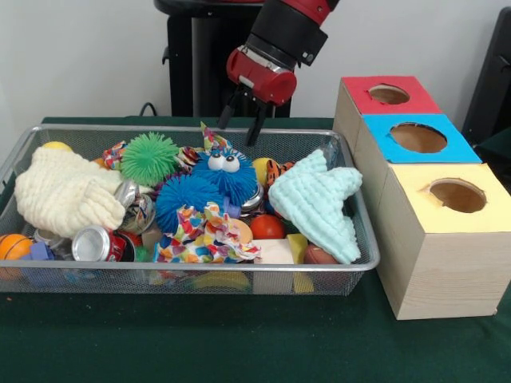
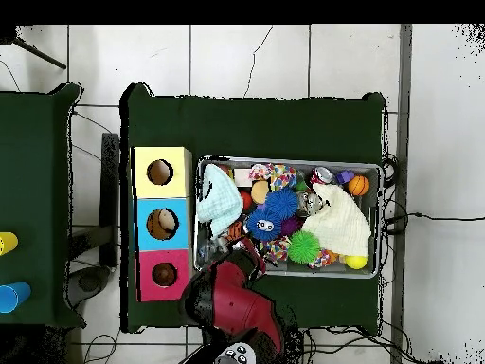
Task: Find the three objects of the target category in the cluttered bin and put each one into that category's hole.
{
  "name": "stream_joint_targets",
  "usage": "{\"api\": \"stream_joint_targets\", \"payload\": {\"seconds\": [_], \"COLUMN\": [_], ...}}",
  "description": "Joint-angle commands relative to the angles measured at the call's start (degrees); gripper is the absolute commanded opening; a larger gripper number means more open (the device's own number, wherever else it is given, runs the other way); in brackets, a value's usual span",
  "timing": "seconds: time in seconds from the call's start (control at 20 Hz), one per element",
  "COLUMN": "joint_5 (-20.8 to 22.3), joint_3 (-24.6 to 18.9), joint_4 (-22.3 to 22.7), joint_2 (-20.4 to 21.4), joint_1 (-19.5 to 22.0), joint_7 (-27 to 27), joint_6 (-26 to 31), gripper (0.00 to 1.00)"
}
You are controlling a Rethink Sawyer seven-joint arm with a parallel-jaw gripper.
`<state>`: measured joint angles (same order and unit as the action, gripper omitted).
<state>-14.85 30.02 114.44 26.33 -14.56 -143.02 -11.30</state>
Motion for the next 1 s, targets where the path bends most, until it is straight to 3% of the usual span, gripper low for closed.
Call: {"api": "stream_joint_targets", "payload": {"seconds": [0.05, 0.35, 0.6, 1.0], "joint_5": [-1.5, -3.9, -3.9, -8.1], "joint_3": [-9.7, -9.7, -12.1, -13.4], "joint_4": [-7.1, -6.7, -7.7, -8.1], "joint_2": [0.4, 1.2, -0.1, -3.1], "joint_1": [2.5, 0.7, 1.7, 0.3], "joint_7": [-7.6, -8.3, -9.3, -11.8], "joint_6": [-1.3, 1.3, -0.8, -3.3], "gripper": [1.0, 1.0, 1.0, 1.0]}}
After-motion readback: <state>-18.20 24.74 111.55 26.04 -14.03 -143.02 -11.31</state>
